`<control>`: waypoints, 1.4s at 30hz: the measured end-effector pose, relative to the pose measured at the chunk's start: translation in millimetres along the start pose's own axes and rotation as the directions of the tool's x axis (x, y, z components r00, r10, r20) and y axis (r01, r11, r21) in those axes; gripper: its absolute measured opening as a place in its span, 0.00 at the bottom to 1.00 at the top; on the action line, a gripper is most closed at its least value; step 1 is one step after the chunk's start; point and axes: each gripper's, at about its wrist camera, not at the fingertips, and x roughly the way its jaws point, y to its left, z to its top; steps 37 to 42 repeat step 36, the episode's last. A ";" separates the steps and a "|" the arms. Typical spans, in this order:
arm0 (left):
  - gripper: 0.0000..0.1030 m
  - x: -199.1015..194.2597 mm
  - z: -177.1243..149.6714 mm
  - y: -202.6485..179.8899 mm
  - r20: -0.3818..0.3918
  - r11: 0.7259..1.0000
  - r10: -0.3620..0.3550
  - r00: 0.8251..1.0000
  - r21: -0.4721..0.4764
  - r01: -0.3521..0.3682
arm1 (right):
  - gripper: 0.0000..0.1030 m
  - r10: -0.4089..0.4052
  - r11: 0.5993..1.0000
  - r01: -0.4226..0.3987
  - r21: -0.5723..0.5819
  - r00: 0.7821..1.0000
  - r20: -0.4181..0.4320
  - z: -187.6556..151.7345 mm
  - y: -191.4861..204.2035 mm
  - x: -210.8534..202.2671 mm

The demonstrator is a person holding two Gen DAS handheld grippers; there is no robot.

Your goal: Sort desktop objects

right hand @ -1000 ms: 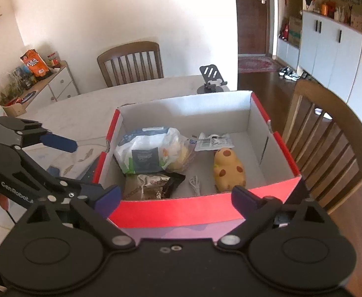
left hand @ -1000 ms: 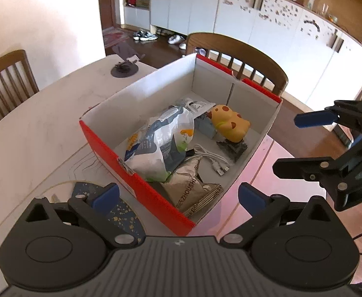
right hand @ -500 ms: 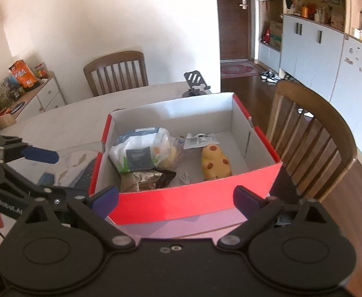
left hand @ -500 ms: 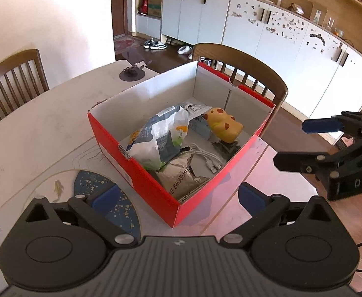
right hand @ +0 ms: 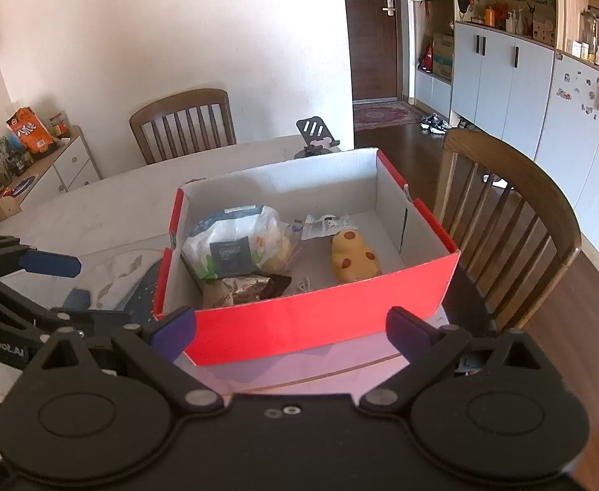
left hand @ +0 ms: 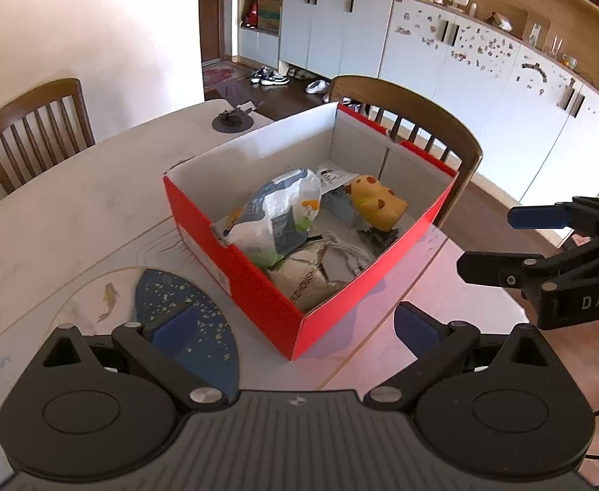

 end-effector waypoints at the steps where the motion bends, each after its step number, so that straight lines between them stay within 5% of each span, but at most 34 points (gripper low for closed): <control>1: 1.00 -1.2 -1.0 0.6 0.004 1.000 -0.007 1.000 -0.006 0.007 | 0.96 0.000 1.000 0.000 0.002 1.000 0.000 -0.4 1.0 -0.1; 42: 1.00 -4.2 -19.1 25.9 -0.027 0.998 -0.024 0.999 -0.061 0.022 | 0.96 -0.024 0.998 0.025 0.061 0.999 -0.023 -8.7 24.8 3.7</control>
